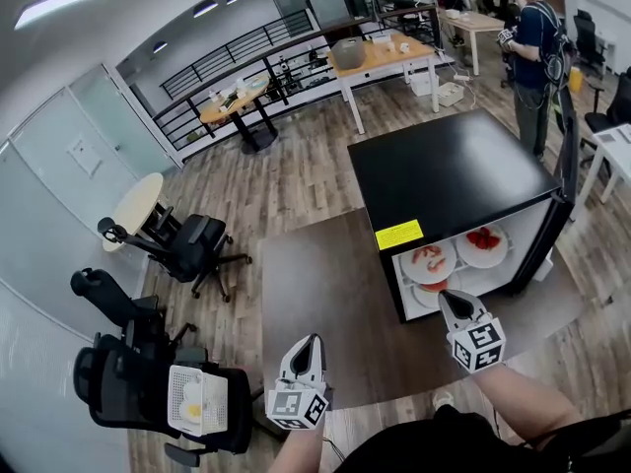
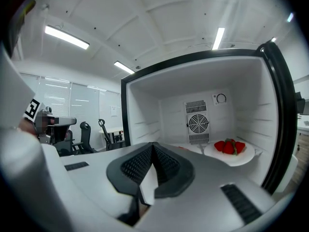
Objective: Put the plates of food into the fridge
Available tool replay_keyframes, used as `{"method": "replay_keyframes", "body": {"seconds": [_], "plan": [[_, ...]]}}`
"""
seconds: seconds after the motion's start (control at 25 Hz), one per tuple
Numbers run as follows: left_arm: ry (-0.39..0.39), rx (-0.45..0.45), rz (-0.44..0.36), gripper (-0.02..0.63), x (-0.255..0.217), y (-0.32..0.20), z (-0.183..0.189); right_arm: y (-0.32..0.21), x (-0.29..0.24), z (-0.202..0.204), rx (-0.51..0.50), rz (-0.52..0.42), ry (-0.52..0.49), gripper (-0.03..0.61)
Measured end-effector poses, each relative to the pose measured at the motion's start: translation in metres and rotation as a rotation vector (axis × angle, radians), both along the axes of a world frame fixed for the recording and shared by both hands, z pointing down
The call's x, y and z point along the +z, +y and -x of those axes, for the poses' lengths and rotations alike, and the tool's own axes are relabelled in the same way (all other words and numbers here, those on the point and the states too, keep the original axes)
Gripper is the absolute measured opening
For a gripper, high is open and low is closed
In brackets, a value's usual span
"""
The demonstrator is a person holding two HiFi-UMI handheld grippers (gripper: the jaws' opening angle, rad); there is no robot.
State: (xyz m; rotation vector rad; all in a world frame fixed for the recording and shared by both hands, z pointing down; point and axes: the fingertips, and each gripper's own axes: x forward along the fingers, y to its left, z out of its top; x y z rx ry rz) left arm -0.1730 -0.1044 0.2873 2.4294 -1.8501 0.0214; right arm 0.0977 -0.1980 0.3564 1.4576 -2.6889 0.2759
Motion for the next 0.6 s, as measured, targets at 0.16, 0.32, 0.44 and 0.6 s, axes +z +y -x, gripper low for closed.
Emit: {"method": "replay_keyframes", "body": {"seconds": [0.16,0.32,0.44,0.6], "plan": [[0.006,-0.006,0.000,0.003,0.003,0.006,0.006,0.002,-0.001,0.001,0.007,-0.003,0.009,0.003],[0.011,-0.013,-0.008,0.003,0.004,0.009,0.013,0.002,-0.005,0.006,0.004,-0.013,0.023,0.003],[0.025,-0.028,-0.006,0.003,0.010,0.015,0.019,0.006,-0.007,0.010,-0.005,-0.026,0.044,0.003],[0.028,-0.024,0.007,0.003,0.019,0.030,0.022,0.012,-0.007,0.017,-0.005,-0.031,0.055,0.003]]}}
